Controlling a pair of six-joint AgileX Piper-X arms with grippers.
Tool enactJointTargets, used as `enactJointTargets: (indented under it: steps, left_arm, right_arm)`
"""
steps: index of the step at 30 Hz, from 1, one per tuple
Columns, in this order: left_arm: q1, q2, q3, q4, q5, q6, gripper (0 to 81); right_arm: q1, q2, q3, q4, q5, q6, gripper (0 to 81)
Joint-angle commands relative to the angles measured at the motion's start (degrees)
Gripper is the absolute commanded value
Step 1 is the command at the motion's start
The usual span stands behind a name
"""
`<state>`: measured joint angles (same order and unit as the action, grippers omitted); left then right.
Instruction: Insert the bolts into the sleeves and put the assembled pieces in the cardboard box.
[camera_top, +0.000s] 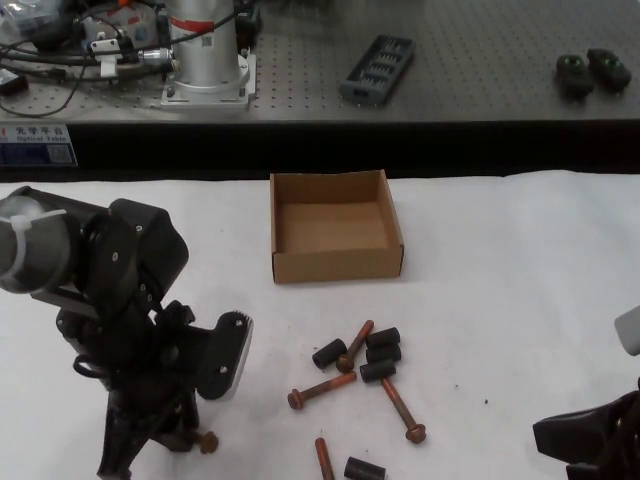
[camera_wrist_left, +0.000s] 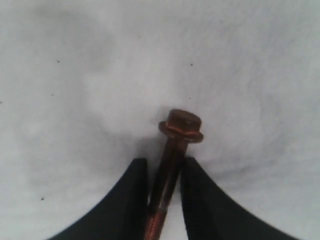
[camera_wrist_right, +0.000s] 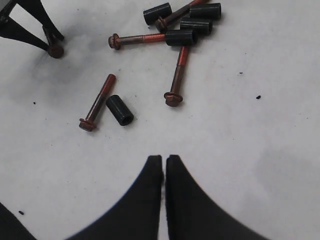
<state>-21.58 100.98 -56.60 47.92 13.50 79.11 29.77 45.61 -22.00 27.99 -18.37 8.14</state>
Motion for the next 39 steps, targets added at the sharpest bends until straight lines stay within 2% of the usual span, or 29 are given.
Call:
enactJointTargets:
  steps: [1, 8, 14, 17, 24, 29, 35, 39]
  left_arm:
    - [-0.43, 1.3, 0.04, -0.95, -0.39, -7.72, 15.0]
    - [-0.43, 1.3, 0.04, -0.5, -1.31, -11.54, 15.3]
    - [-0.43, 1.3, 0.04, 1.04, -1.31, -11.54, 30.7]
    - [-0.61, 1.3, 0.04, 1.16, -1.31, -11.54, 30.7]
    - [-3.5, 1.3, 0.04, 0.82, -1.2, -11.54, 22.7]
    - [-3.78, 1.3, 0.04, 0.67, -1.45, -12.12, 16.5]
    - [-3.78, 1.3, 0.04, 0.66, -4.06, -19.7, 0.6]
    - [-3.78, 1.3, 0.04, -0.42, -3.68, -28.25, 0.6]
  right_arm:
    - [-0.29, 0.28, -0.14, -0.5, -0.64, -0.04, 4.3]
    - [-0.29, 0.28, -0.14, -0.47, -0.64, 1.5, 4.3]
    - [-0.29, 0.28, -0.14, -0.57, -0.64, 1.48, 4.3]
    - [-0.29, 0.28, -0.14, -1.12, -0.64, 1.48, 4.3]
    - [-0.29, 0.28, -0.14, -3.06, -0.64, 1.48, 4.3]
    - [-0.29, 0.28, -0.14, -3.05, -0.64, 1.74, 4.3]
    - [-0.29, 0.28, -0.14, -3.05, -0.64, 1.74, 4.3]
    - [-0.29, 0.28, -0.14, -3.05, -0.64, 2.86, 4.3]
